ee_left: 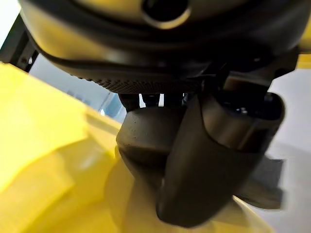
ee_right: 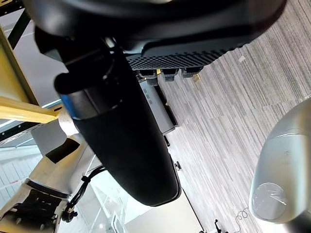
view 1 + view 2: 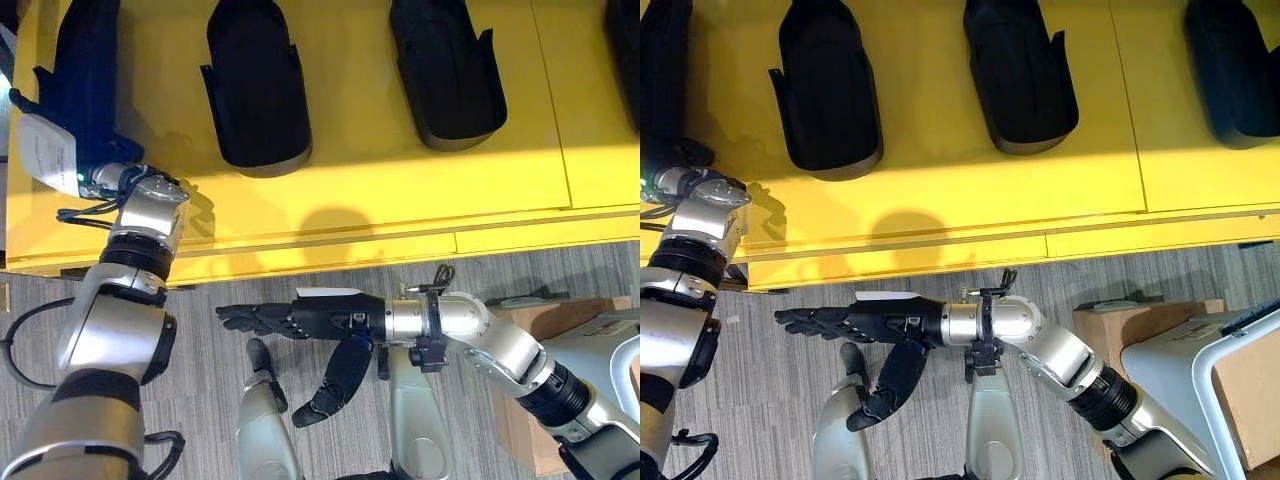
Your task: Move parts from the plastic box to the shelf.
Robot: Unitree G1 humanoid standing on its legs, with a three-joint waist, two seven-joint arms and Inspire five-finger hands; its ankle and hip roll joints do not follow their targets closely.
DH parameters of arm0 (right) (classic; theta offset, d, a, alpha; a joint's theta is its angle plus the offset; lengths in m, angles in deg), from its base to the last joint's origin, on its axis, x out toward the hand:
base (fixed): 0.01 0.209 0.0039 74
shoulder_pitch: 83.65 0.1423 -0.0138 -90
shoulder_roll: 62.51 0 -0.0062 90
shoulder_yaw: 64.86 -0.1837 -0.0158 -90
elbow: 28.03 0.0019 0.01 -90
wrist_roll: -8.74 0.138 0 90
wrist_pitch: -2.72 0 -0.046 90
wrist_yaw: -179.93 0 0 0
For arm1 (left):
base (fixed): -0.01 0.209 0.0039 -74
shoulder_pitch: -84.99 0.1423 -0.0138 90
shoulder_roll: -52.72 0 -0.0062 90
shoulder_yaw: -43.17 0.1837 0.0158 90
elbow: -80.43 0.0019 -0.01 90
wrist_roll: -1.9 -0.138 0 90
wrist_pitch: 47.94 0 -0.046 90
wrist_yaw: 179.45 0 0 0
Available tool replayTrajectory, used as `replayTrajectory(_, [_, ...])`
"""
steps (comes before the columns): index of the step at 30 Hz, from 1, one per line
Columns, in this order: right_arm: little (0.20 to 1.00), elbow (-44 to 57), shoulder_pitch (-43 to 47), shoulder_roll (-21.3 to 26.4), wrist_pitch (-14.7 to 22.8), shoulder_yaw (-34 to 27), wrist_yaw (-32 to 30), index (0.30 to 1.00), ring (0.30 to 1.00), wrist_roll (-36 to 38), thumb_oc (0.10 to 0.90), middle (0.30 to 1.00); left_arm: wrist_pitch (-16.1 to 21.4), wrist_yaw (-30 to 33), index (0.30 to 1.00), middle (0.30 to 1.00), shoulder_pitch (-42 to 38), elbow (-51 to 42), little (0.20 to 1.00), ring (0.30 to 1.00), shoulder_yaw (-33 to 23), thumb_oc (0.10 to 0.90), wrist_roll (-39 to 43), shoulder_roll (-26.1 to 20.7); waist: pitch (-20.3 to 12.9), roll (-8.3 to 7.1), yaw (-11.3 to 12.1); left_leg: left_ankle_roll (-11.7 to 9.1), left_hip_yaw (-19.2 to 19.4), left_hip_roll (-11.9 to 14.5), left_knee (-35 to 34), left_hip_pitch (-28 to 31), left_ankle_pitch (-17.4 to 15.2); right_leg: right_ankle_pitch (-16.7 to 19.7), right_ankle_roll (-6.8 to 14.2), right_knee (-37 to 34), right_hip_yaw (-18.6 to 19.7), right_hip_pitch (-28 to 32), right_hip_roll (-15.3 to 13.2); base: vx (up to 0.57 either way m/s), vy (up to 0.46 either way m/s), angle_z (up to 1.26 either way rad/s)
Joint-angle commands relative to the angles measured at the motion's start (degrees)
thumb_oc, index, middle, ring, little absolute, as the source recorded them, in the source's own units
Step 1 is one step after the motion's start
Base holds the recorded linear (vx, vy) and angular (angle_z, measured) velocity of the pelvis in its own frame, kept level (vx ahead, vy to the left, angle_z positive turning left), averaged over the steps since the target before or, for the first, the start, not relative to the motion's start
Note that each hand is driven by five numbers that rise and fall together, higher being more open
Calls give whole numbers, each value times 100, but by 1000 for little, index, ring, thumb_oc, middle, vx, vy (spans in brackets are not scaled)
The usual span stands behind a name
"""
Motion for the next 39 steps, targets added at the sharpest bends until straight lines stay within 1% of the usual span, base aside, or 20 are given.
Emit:
replayTrajectory(1, [1000, 510, 168, -438, 398, -396, 237, 1000, 1000, 301, 900, 1000, 213, -292, 1000, 1000, -17, -122, 1000, 1000, -361, 900, 398, 64, -108, -154, -88, 31, 352, 329, 596, 292, -730, 296, 326, -894, -16, 304, -112, 0, 0, 0])
replayTrajectory(9, [1000, 534, 142, -341, 393, -416, 231, 1000, 1000, 366, 900, 1000, 260, -348, 1000, 1000, -41, -299, 1000, 1000, -314, 900, 466, 40, -165, -130, -98, 33, 380, 340, 549, 355, -724, 264, 319, -886, -23, 342, -89, 1, 1, 0])
replayTrajectory(13, [1000, 563, 127, -300, 401, -442, 219, 1000, 1000, 428, 900, 1000, 408, -261, 1000, 1000, -57, -435, 1000, 1000, -291, 900, 440, 96, -179, -142, -105, 40, 386, 343, 557, 359, -734, 238, 304, -871, -25, 353, -62, 0, 0, 0])
replayTrajectory(18, [1000, 559, 76, -280, 449, -445, 230, 1000, 1000, 449, 900, 1000, 155, -134, 1000, 1000, -91, -557, 1000, 1000, -205, 900, 63, 32, -180, -141, -102, 58, 378, 333, 582, 328, -746, 222, 294, -838, -17, 330, -41, 0, 0, 0])
replayTrajectory(19, [1000, 566, 68, -280, 444, -442, 228, 1000, 1000, 456, 900, 1000, 58, -125, 1000, 1000, -102, -563, 1000, 1000, -182, 900, -6, 8, -181, -139, -101, 61, 382, 331, 581, 330, -747, 222, 292, -842, -18, 336, -36, 0, 0, 0])
replayTrajectory(22, [1000, 554, 39, -287, 471, -423, 234, 1000, 1000, 439, 900, 1000, -226, -78, 1000, 1000, -178, -561, 1000, 1000, -47, 900, -558, -117, -180, -144, -98, 72, 381, 322, 594, 314, -757, 222, 295, -842, -13, 331, -34, 0, 0, 0])
replayTrajectory(24, [1000, 532, 13, -256, 532, -408, 247, 1000, 1000, 456, 900, 1000, -344, -119, 1000, 1000, -222, -549, 1000, 1000, 31, 900, -734, -207, -180, -146, -95, 75, 385, 325, 605, 302, -758, 227, 294, -853, -16, 335, -36, 0, 0, 0])
replayTrajectory(25, [1000, 522, -23, -240, 587, -393, 251, 1000, 1000, 455, 900, 1000, -563, -229, 1000, 1000, -268, -539, 1000, 1000, 116, 900, -981, -274, -184, -145, -95, 79, 382, 321, 599, 300, -758, 232, 297, -869, -18, 340, -35, 0, 0, 0])
replayTrajectory(27, [1000, 499, -42, -244, 648, -366, 242, 1000, 1000, 470, 900, 1000, -666, -282, 1000, 1000, -278, -534, 1000, 1000, 225, 900, -1250, -314, -183, -153, -85, 91, 372, 316, 617, 289, -773, 229, 293, -874, -24, 348, -38, 0, 0, 0])
replayTrajectory(28, [1000, 482, -47, -228, 691, -341, 220, 1000, 1000, 492, 900, 1000, -739, -355, 1000, 1000, -290, -522, 1000, 1000, 287, 900, -1514, -344, -184, -154, -75, 96, 362, 314, 632, 283, -778, 227, 289, -874, -33, 358, -41, 0, 0, 0])
replayTrajectory(29, [1000, 481, -47, -228, 692, -341, 220, 1000, 1000, 492, 900, 1000, -740, -358, 1000, 1000, -290, -522, 1000, 1000, 286, 900, -1516, -345, -184, -154, -75, 96, 361, 314, 633, 283, -778, 227, 289, -874, -34, 358, -41, 5, -30, 0])
replayTrajectory(30, [1000, 442, -82, -234, 759, -310, 203, 1000, 1000, 486, 900, 1000, -844, -439, 1000, 1000, -263, -542, 1000, 1000, 382, 900, -1931, -387, -191, -151, -52, 107, 332, 311, 664, 259, -789, 228, 286, -884, -50, 371, -52, 0, 0, 0])
replayTrajectory(31, [1000, 443, -89, -237, 765, -313, 200, 1000, 1000, 483, 900, 1000, -863, -444, 1000, 1000, -258, -554, 1000, 1000, 399, 900, -1999, -401, -190, -150, -46, 110, 323, 309, 665, 255, -792, 230, 285, -890, -55, 376, -55, 4, -41, 1])
replayTrajectory(32, [1000, 441, -102, -227, 804, -290, 166, 1000, 1000, 503, 900, 1000, -958, -421, 1000, 1000, -221, -602, 1000, 1000, 436, 900, -2329, -444, -189, -144, -21, 120, 302, 306, 673, 245, -795, 232, 282, -904, -72, 390, -69, 0, 0, 0])
replayTrajectory(39, [1000, 372, -191, -330, 921, -125, -19, 1000, 1000, 298, 900, 1000, -906, -148, 1000, 1000, -41, -747, 1000, 1000, 423, 900, -2843, -642, -174, -67, 99, 164, 184, 268, 754, 201, -840, 223, 273, -935, -128, 474, -131, 4, -12, 3])
